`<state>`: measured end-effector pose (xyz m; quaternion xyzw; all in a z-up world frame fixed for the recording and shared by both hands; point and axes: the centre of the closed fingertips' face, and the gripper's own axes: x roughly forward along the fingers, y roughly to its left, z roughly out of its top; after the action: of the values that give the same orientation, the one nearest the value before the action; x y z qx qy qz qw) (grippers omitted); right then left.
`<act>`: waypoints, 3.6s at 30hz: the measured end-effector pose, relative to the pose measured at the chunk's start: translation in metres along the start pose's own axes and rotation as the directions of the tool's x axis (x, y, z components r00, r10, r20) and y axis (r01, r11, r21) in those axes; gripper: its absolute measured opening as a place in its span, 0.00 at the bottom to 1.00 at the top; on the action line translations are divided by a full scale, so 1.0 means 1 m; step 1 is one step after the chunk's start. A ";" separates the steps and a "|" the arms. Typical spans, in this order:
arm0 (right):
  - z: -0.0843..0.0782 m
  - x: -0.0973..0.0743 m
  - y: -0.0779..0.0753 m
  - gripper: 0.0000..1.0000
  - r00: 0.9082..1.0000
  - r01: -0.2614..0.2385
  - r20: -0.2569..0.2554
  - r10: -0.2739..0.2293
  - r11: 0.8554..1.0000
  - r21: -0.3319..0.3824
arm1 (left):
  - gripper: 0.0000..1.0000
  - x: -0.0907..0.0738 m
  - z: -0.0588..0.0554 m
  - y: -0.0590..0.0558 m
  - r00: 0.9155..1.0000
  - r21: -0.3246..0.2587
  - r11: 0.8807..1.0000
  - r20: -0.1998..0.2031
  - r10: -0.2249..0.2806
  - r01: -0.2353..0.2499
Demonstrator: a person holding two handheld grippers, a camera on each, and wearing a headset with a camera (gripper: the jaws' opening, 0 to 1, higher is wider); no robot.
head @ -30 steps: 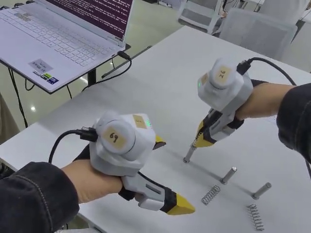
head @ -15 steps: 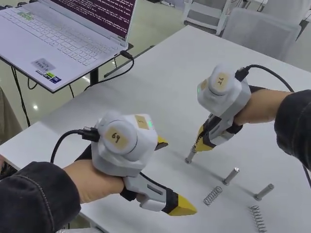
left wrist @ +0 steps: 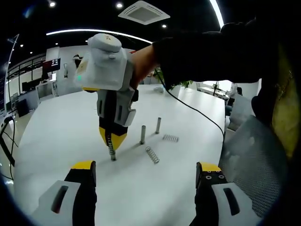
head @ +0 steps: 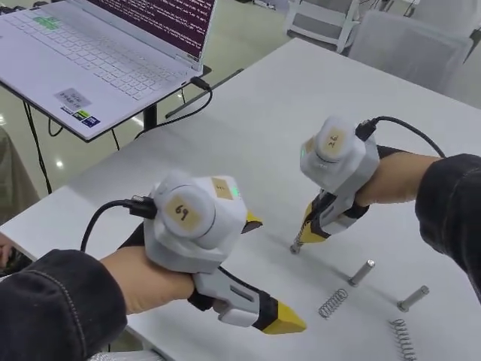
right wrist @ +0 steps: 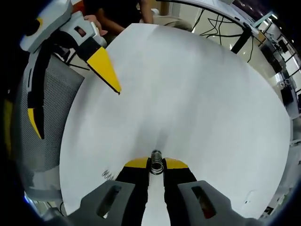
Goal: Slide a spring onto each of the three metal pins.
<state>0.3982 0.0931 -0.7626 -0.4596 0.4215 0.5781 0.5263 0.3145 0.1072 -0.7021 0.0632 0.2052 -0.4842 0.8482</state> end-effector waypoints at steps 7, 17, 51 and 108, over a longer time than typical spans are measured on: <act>-0.004 0.012 -0.002 0.08 1.000 0.002 -0.007 -0.002 1.000 0.000 | 0.84 0.000 0.000 0.000 1.000 -0.001 1.000 0.000 0.001 -0.001; -0.005 0.016 -0.004 0.09 1.000 -0.001 -0.003 0.001 1.000 0.013 | 0.84 -0.001 -0.001 0.000 1.000 -0.002 1.000 -0.002 0.001 -0.001; -0.015 -0.011 -0.002 0.23 0.997 0.049 0.057 -0.054 0.996 0.072 | 0.84 0.002 -0.002 -0.004 0.999 0.008 1.000 -0.029 -0.016 0.017; -0.052 -0.125 0.040 0.67 0.750 0.262 0.452 -0.483 0.844 0.468 | 0.82 0.009 0.001 -0.016 0.995 0.034 0.998 -0.090 -0.051 0.054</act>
<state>0.3658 0.0113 -0.6523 -0.2387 0.2507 0.4745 0.8093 0.3052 0.0916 -0.7032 0.0948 0.2353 -0.5067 0.8240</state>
